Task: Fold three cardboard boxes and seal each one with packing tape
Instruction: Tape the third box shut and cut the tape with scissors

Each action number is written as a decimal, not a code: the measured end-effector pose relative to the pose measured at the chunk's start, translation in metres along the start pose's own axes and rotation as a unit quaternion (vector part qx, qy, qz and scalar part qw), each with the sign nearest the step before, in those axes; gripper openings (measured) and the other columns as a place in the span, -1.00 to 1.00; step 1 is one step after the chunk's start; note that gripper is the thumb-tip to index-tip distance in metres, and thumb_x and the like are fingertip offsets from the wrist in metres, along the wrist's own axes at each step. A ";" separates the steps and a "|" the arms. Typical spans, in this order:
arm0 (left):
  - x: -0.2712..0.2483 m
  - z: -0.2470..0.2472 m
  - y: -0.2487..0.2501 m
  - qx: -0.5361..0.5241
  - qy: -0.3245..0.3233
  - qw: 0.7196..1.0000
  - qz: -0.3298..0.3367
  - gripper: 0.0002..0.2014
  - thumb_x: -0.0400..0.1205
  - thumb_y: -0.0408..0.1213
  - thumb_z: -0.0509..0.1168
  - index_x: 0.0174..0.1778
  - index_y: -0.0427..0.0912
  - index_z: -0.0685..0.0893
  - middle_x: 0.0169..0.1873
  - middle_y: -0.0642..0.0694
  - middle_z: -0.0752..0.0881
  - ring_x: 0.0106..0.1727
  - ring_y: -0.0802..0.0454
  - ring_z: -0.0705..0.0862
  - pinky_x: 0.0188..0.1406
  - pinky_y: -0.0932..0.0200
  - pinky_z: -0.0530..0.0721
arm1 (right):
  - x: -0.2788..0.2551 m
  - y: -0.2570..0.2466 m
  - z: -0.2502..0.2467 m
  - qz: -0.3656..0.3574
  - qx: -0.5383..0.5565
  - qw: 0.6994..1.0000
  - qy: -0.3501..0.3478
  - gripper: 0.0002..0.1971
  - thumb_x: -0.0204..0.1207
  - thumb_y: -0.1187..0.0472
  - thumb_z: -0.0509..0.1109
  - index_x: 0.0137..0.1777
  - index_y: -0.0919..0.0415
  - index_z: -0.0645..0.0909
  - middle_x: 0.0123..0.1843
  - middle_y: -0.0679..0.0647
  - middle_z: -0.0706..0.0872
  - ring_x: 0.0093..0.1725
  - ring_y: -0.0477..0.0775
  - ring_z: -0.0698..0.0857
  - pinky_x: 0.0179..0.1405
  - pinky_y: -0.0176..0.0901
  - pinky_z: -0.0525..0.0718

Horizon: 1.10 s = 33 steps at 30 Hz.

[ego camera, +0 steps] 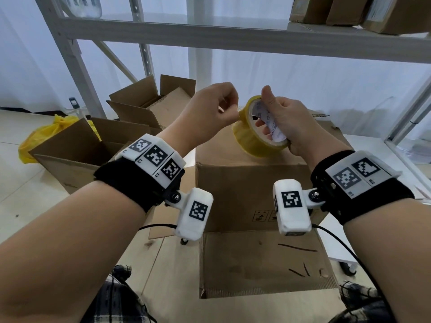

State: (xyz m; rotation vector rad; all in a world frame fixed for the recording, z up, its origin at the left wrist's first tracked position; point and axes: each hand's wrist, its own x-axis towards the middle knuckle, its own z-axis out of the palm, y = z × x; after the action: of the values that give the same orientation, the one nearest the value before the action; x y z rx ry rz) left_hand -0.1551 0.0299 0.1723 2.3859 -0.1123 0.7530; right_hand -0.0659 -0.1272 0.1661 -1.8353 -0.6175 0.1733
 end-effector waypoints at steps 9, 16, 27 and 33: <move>0.002 -0.005 -0.004 -0.082 -0.026 0.996 -0.040 -0.54 0.55 -0.18 0.44 0.35 -0.15 0.52 0.16 0.05 0.62 0.19 0.12 0.63 0.07 0.50 0.61 | 0.004 0.000 -0.004 -0.039 0.222 0.974 -0.036 -0.77 0.42 0.02 0.33 -0.09 0.14 0.69 -0.27 -0.02 0.71 -0.21 -0.05 0.66 -0.19 -0.20 0.61; -0.001 -0.006 -0.012 -0.079 0.002 0.996 -0.028 -0.46 0.56 -0.16 0.42 0.46 -0.14 0.51 0.26 0.02 0.50 0.21 0.19 0.56 0.10 0.61 0.51 | -0.001 -0.001 -0.012 -0.137 0.023 0.984 -0.109 -0.89 0.57 0.16 0.41 -0.07 0.19 0.70 -0.25 0.02 0.67 -0.20 -0.11 0.60 -0.14 -0.32 0.57; 0.002 0.021 -0.013 -0.057 0.136 0.989 -0.019 -0.76 0.61 -0.32 0.38 0.19 -0.24 0.72 0.00 -0.07 0.68 -0.06 0.17 0.66 -0.02 0.45 0.66 | -0.001 0.003 0.013 -0.176 -0.051 0.983 0.007 -0.96 0.57 0.19 0.44 -0.02 0.11 0.69 -0.20 -0.08 0.68 -0.20 -0.19 0.61 -0.24 -0.51 0.54; 0.002 0.021 -0.009 -0.138 0.142 0.978 -0.064 -0.74 0.60 -0.32 0.40 0.20 -0.26 0.66 -0.04 -0.06 0.71 -0.02 0.08 0.71 0.05 0.23 0.74 | -0.001 -0.002 0.015 -0.208 -0.102 0.973 0.012 -0.86 0.57 0.19 0.44 0.06 0.20 0.74 -0.14 0.04 0.72 -0.20 -0.17 0.62 -0.20 -0.49 0.54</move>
State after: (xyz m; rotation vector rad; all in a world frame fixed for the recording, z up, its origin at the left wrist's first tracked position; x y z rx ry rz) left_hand -0.1404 0.0244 0.1552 1.9827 0.0523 0.9425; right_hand -0.0735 -0.1146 0.1621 -1.8541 -1.0165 -0.1987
